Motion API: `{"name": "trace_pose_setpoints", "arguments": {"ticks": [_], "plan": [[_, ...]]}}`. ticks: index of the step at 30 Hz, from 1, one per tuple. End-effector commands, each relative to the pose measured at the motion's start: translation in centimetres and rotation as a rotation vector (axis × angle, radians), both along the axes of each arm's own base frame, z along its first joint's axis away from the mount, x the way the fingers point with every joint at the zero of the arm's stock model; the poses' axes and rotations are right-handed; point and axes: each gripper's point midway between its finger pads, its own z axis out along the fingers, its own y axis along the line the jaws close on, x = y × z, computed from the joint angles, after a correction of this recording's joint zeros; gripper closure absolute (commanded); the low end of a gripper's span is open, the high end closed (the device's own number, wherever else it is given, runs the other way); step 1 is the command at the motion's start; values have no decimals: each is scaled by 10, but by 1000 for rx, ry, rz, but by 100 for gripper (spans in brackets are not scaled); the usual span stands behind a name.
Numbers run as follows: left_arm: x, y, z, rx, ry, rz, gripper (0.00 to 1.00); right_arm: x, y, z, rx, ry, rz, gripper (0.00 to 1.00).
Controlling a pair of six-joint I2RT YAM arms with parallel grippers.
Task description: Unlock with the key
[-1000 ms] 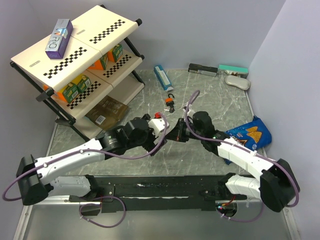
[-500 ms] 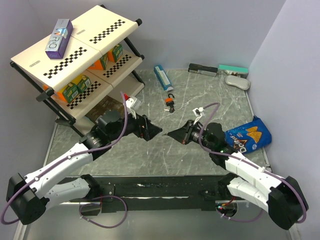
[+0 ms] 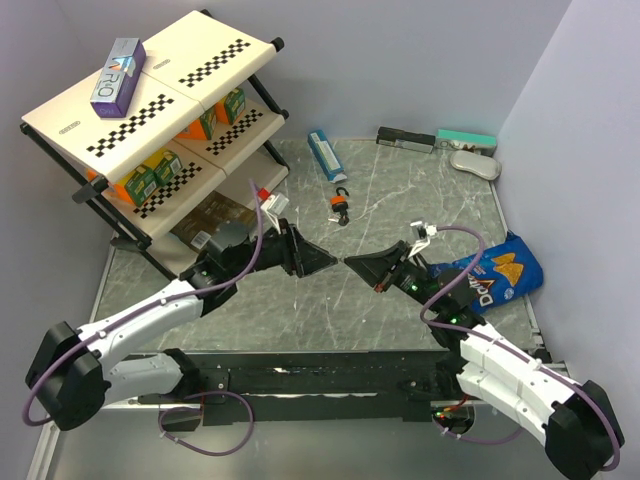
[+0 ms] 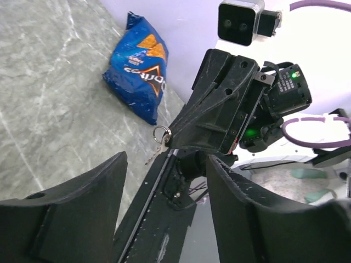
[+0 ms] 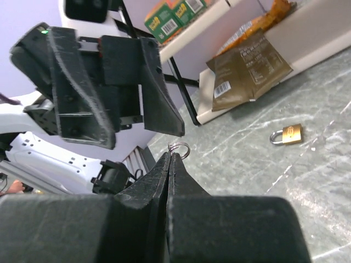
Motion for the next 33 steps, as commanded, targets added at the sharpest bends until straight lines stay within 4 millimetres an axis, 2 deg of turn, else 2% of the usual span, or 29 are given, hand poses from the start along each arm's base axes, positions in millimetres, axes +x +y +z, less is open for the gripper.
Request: {"name": "trace_pose_setpoints", "arguments": {"ticks": [1, 6, 13, 25, 30, 33], "plan": [[-6, -5, 18, -77, -17, -51, 39, -4, -5, 26, 74, -80, -13, 100], [-8, -8, 16, -86, 0, -76, 49, -3, -6, 27, 81, -79, -21, 100], [-10, -10, 14, -91, 11, -94, 55, -2, -5, 26, 90, -65, -17, 100], [-10, -10, 11, -90, 23, -96, 80, 1, -3, 20, 83, -35, -13, 100], [-7, -12, 6, -79, 29, -92, 99, 1, -1, 15, 69, -22, -4, 100], [-7, -13, 7, -77, 20, -98, 99, 1, 2, 12, 53, -13, 11, 100]]}}
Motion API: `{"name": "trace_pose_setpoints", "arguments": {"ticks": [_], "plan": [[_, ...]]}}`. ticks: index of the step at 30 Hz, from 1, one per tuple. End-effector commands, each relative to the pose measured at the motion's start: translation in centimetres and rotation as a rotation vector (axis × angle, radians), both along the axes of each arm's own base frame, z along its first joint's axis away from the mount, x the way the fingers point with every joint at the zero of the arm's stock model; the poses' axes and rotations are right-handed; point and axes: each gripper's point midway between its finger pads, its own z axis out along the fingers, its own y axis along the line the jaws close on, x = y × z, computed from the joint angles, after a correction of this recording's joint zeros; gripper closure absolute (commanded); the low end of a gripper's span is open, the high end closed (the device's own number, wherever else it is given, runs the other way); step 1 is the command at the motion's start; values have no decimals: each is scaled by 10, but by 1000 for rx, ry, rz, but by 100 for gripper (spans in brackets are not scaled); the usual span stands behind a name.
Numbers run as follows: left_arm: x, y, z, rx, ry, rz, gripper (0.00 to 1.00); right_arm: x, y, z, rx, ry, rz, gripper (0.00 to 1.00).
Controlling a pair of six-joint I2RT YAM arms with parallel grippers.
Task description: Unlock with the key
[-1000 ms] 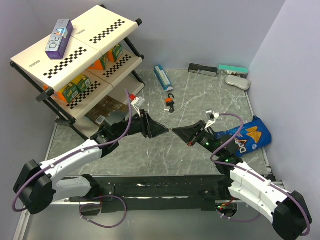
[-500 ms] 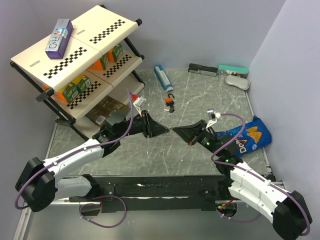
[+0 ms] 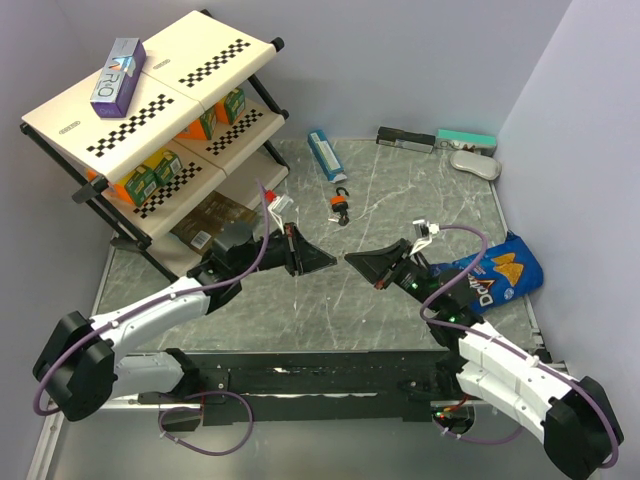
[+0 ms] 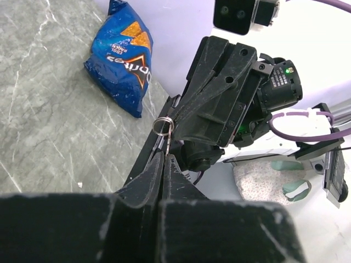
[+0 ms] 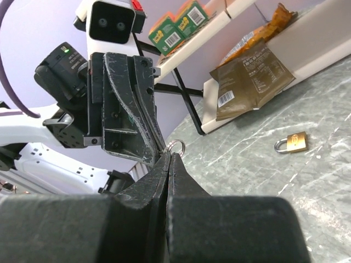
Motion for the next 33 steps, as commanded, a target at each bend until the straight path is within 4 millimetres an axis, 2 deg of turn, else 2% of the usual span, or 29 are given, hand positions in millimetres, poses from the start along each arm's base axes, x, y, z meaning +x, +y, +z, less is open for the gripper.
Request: {"name": "trace_pose_setpoints", "arguments": {"ticks": [1, 4, 6, 7, 8, 11, 12, 14, 15, 16, 17, 18, 19, 20, 21, 23, 24, 28, 32, 33], "plan": [[-2, -3, 15, -36, -53, -25, 99, -3, 4, 4, -4, -20, 31, 100], [-1, -2, 10, 15, -97, -30, 99, -7, 11, 4, -36, -19, 88, 100], [-4, 1, 7, 41, -120, -42, 99, -7, 11, 3, -64, -12, 95, 81], [-6, 3, 1, 84, -133, -53, 99, -6, 9, 3, -72, -12, 91, 67], [-8, 5, -4, 113, -134, -69, 99, -6, 7, 3, -79, -12, 88, 46], [-14, 12, -16, 202, -153, -118, 99, -7, 2, 4, -102, -27, 91, 26], [-16, 14, -18, 216, -161, -135, 99, -8, 1, 11, -109, -57, 89, 23], [-17, 20, -24, 261, -177, -163, 99, -11, 1, 7, -148, -50, 103, 20], [-24, 23, -26, 269, -177, -207, 99, -12, 0, 14, -172, -91, 106, 20], [-21, 25, -26, 283, -219, -226, 99, -13, 1, 8, -207, -72, 120, 20], [-27, 28, -32, 304, -205, -263, 99, -17, 3, 2, -254, -92, 154, 23], [-35, 27, -35, 299, -205, -328, 99, -18, 4, 12, -272, -116, 168, 25], [-38, 28, -32, 294, -255, -369, 99, -20, 6, 11, -296, -122, 192, 27], [-43, 29, -36, 299, -250, -401, 99, -24, 7, -1, -338, -79, 233, 34], [-49, 29, -36, 283, -251, -447, 99, -28, 9, 7, -356, -121, 270, 37], [-52, 29, -37, 275, -269, -477, 99, -35, 12, 0, -395, -109, 327, 41], [-56, 30, -40, 278, -252, -500, 99, -40, 14, 4, -399, -119, 357, 43], [-55, 31, -45, 303, -255, -517, 99, -54, 26, -4, -427, -101, 453, 53], [-54, 32, -48, 308, -247, -515, 99, -62, 41, -19, -444, -77, 509, 53], [-54, 32, -48, 305, -244, -517, 99, -61, 44, -16, -431, -94, 507, 53]]}}
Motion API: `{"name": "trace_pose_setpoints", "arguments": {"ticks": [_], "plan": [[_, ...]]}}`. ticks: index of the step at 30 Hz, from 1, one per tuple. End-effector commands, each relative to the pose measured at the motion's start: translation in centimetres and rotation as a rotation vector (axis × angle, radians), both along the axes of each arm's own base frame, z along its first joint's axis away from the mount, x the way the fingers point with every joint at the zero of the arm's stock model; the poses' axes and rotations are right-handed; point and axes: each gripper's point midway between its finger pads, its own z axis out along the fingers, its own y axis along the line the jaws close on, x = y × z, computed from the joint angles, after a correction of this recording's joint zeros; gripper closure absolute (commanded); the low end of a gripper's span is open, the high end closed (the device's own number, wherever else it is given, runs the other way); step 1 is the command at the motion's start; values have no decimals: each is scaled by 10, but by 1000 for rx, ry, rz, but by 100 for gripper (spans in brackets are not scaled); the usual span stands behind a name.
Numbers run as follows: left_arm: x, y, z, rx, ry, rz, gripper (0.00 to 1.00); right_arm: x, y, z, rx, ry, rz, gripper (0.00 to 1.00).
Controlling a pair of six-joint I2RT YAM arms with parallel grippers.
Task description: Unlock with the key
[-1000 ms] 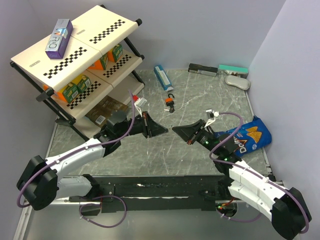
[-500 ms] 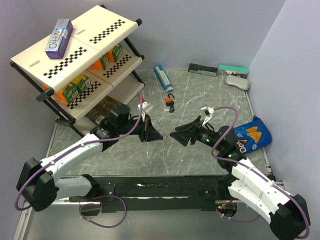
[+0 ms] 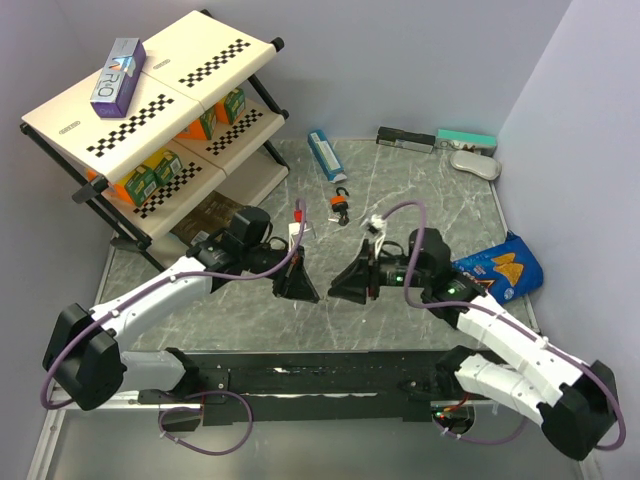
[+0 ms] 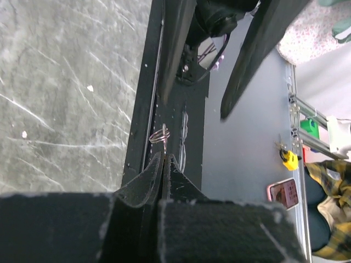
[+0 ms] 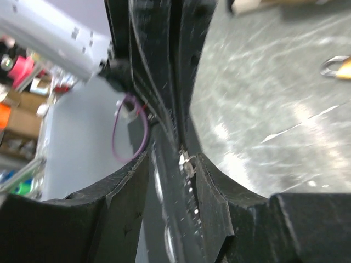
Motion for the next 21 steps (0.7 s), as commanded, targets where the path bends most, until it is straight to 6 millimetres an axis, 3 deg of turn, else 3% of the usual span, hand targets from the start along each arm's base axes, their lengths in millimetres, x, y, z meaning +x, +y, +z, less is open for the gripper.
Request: {"name": "trace_pose_setpoints", "arguments": {"ticks": [1, 12, 21], "plan": [[-2, -1, 17, -53, -46, -57, 99, -10, 13, 7, 21, -41, 74, 52], [-5, -1, 15, -59, -35, -69, 99, -15, 35, -4, 44, -8, 128, 50], [-2, 0, 16, -57, -42, -54, 99, -18, 34, -15, -4, 13, 133, 59]]}}
